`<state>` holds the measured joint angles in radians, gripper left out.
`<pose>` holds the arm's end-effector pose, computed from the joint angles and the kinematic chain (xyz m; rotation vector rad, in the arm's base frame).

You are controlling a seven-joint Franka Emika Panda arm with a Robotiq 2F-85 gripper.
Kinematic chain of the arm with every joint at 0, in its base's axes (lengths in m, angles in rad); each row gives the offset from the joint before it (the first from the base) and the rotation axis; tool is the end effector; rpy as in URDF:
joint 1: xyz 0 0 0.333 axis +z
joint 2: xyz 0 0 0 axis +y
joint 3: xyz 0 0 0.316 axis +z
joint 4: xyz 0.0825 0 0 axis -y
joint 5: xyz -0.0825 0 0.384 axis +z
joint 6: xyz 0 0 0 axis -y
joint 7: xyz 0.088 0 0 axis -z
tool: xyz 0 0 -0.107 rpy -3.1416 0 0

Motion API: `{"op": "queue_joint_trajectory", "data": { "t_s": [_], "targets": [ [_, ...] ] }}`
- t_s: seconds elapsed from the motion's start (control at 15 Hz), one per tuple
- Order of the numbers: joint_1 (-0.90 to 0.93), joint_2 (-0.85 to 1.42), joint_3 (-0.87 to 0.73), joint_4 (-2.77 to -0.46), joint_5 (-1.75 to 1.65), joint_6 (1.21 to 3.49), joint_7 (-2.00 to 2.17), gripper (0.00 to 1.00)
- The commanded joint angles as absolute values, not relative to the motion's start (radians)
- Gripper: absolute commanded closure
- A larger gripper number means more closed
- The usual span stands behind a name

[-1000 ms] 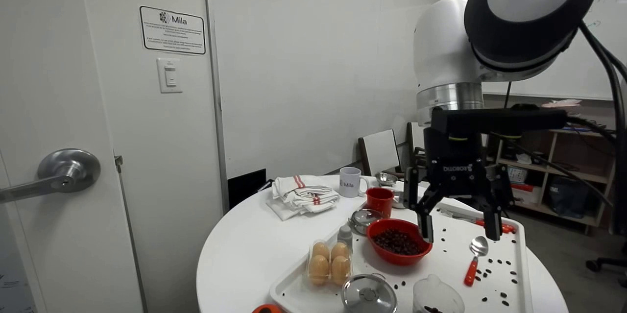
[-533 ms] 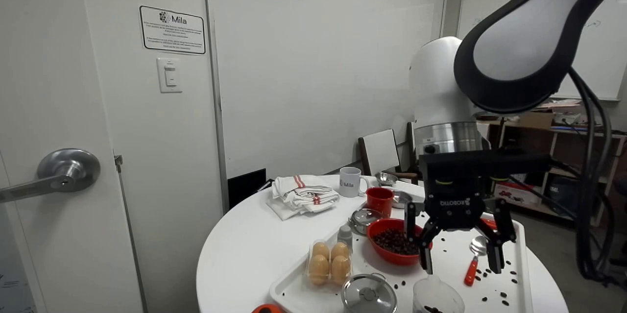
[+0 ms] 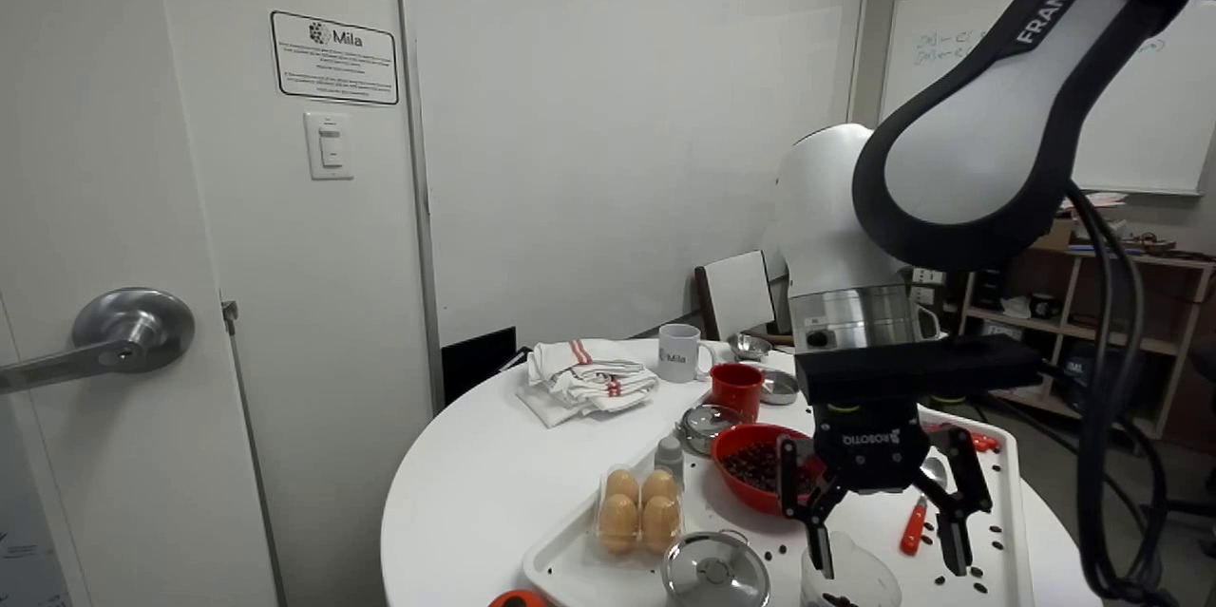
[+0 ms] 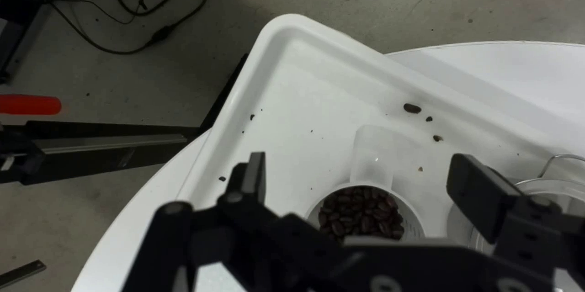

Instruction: Pour some contents from the clear jar into the orange bowl

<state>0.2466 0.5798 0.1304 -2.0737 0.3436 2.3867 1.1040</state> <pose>0.5122 0.2093 0.1284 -2.6717 1.4983 0.5915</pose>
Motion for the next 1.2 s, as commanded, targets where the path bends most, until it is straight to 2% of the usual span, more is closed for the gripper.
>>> {"op": "queue_joint_trajectory", "data": {
  "t_s": [0.0,0.47,1.0,1.07,1.13],
  "targets": [
    [0.256,0.649,0.124,-2.007,0.347,2.407,1.101,0.0],
    [0.241,0.745,0.132,-1.917,0.346,2.408,1.037,0.0],
    [0.22,0.796,0.168,-1.914,0.405,2.433,0.964,0.02],
    [0.214,0.797,0.176,-1.917,0.42,2.44,0.951,0.26],
    [0.21,0.796,0.183,-1.922,0.437,2.451,0.943,0.27]
  ]
}}
